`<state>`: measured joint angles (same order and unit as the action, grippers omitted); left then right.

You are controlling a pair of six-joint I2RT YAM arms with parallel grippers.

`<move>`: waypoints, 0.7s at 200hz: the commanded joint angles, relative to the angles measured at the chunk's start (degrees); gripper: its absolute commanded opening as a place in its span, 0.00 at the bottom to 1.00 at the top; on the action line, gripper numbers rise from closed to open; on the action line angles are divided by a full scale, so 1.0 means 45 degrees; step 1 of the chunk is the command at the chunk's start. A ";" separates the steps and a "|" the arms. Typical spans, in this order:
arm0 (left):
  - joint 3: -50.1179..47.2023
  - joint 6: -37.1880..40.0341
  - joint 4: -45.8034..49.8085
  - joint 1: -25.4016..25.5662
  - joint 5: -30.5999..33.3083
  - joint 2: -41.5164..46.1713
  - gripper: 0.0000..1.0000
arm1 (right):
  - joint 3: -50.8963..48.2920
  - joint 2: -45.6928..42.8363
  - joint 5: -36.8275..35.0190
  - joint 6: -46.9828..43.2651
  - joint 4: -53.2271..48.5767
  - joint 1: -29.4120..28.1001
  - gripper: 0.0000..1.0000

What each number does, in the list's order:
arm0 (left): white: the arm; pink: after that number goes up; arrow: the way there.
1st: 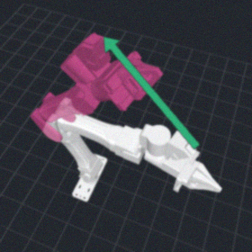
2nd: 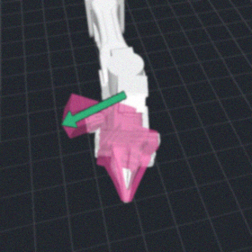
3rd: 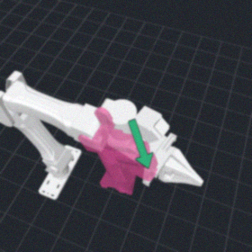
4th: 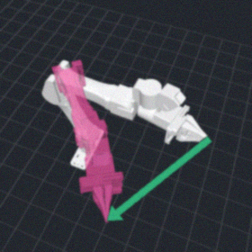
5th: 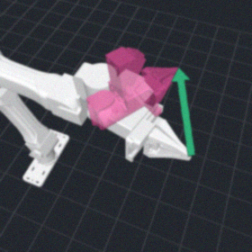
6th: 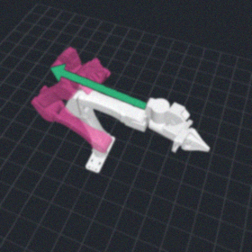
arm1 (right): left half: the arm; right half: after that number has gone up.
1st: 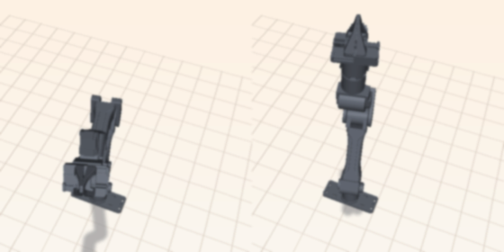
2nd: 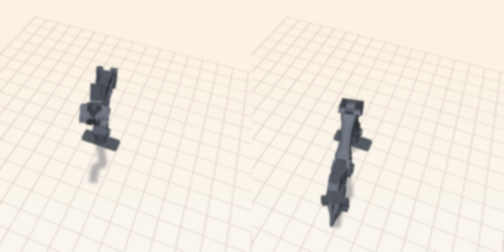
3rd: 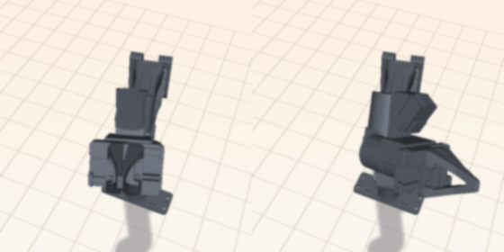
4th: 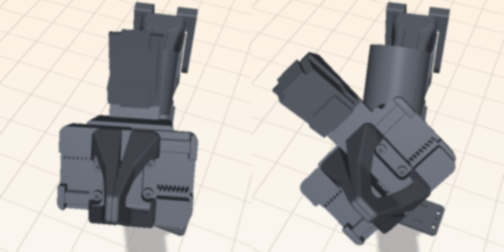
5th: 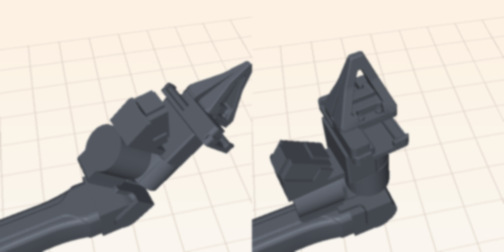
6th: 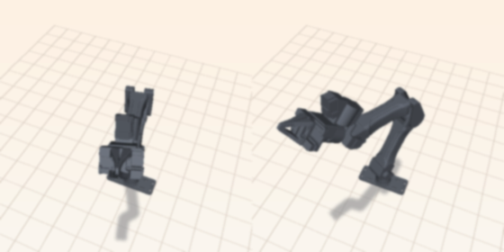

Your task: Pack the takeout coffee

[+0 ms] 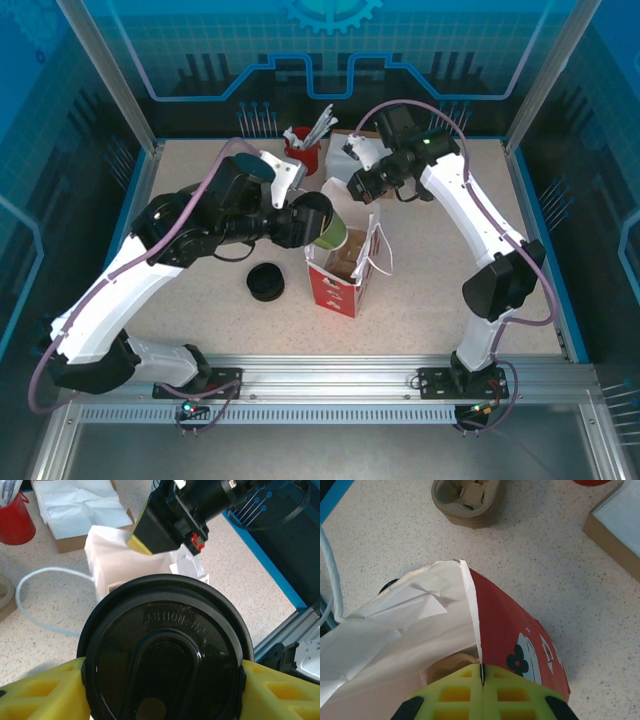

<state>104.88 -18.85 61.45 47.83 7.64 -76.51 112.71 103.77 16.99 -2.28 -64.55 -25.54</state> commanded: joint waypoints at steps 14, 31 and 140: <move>-0.0257 0.0267 -0.1341 -0.0062 -0.0174 -0.0567 0.63 | -0.0197 -0.0805 -0.0142 0.0729 0.0221 -0.0203 0.00; -0.0201 0.0310 -0.1390 -0.0062 -0.0189 -0.0807 0.62 | -0.0219 -0.0942 -0.0227 0.1052 0.0290 -0.0204 0.00; -0.3157 0.0644 -0.2638 -0.0048 0.1161 0.0273 0.62 | 0.0141 -0.0929 0.0675 0.0028 -0.0196 -0.0301 0.00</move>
<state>94.11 -15.94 53.49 47.83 10.61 -78.56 111.87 99.98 16.86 0.99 -63.92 -25.96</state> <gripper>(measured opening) 0.634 0.066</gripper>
